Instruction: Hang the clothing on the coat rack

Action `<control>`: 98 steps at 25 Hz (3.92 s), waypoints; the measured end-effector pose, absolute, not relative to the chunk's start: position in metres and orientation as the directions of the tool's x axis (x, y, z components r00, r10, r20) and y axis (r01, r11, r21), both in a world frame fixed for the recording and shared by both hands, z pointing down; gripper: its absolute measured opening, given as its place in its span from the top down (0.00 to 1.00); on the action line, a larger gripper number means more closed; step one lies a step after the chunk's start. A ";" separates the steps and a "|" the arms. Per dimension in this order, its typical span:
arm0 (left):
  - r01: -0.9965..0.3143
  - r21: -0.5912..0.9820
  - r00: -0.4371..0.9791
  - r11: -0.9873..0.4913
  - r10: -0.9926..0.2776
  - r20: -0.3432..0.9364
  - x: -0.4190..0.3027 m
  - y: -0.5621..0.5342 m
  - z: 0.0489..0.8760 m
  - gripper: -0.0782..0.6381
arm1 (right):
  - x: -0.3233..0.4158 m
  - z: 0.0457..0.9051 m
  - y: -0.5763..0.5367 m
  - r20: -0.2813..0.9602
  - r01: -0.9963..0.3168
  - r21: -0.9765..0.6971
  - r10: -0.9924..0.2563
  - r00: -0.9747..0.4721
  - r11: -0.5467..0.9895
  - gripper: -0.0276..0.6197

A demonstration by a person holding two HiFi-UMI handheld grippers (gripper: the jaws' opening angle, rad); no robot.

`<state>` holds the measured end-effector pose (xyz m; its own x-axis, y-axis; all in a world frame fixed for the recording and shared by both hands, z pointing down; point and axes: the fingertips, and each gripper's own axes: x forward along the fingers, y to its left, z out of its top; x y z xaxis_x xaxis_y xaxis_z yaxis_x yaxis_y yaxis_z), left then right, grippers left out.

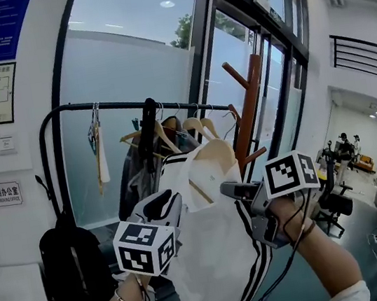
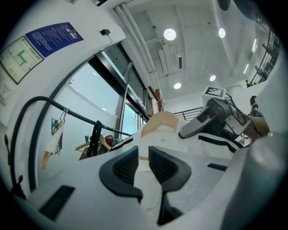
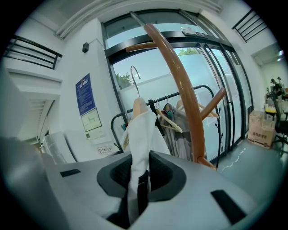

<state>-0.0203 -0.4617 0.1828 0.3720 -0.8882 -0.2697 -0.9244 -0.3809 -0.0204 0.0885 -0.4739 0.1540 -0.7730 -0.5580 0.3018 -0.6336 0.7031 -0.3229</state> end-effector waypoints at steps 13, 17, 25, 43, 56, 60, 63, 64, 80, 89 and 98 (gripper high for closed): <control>-0.917 -0.046 0.391 -0.397 -0.869 -0.304 -0.019 -0.468 0.152 0.79 | 0.085 0.112 -0.482 0.281 -0.643 -0.271 -0.580 -0.765 0.717 0.85; -0.913 -0.067 0.402 -0.403 -0.858 -0.318 -0.014 -0.466 0.137 0.79 | 0.084 0.098 -0.486 0.267 -0.644 -0.259 -0.588 -0.764 0.720 0.85; -0.910 -0.094 0.411 -0.404 -0.847 -0.338 -0.010 -0.472 0.113 0.79 | 0.085 0.075 -0.492 0.217 -0.640 -0.244 -0.603 -0.768 0.728 0.85; -0.898 -0.157 0.439 -0.411 -0.814 -0.379 0.014 -0.485 0.071 0.79 | 0.097 0.034 -0.500 0.153 -0.656 -0.206 -0.638 -0.754 0.726 0.85; -0.888 -0.163 0.460 -0.431 -0.802 -0.382 0.026 -0.491 0.066 0.79 | 0.099 0.038 -0.526 0.163 -0.656 -0.261 -0.638 -0.753 0.708 0.85; -0.882 -0.157 0.470 -0.445 -0.801 -0.370 0.030 -0.495 0.071 0.79 | 0.099 0.042 -0.532 0.172 -0.659 -0.267 -0.638 -0.750 0.703 0.85; -0.877 -0.143 0.478 -0.459 -0.803 -0.355 0.032 -0.499 0.077 0.79 | 0.098 0.047 -0.536 0.183 -0.661 -0.273 -0.637 -0.749 0.699 0.85; -0.876 -0.140 0.480 -0.461 -0.804 -0.352 0.032 -0.500 0.079 0.79 | 0.098 0.049 -0.537 0.186 -0.661 -0.274 -0.636 -0.749 0.698 0.85; -0.862 -0.133 0.506 -0.489 -0.811 -0.293 0.043 -0.509 0.104 0.79 | 0.097 0.065 -0.545 0.218 -0.663 -0.293 -0.627 -0.748 0.689 0.85; -0.852 -0.138 0.524 -0.506 -0.808 -0.271 0.051 -0.507 0.118 0.79 | 0.109 0.076 -0.549 0.221 -0.675 -0.313 -0.640 -0.736 0.668 0.85; -0.841 -0.116 0.540 -0.529 -0.803 -0.252 0.061 -0.502 0.135 0.79 | 0.118 0.078 -0.546 0.192 -0.665 -0.343 -0.643 -0.741 0.664 0.82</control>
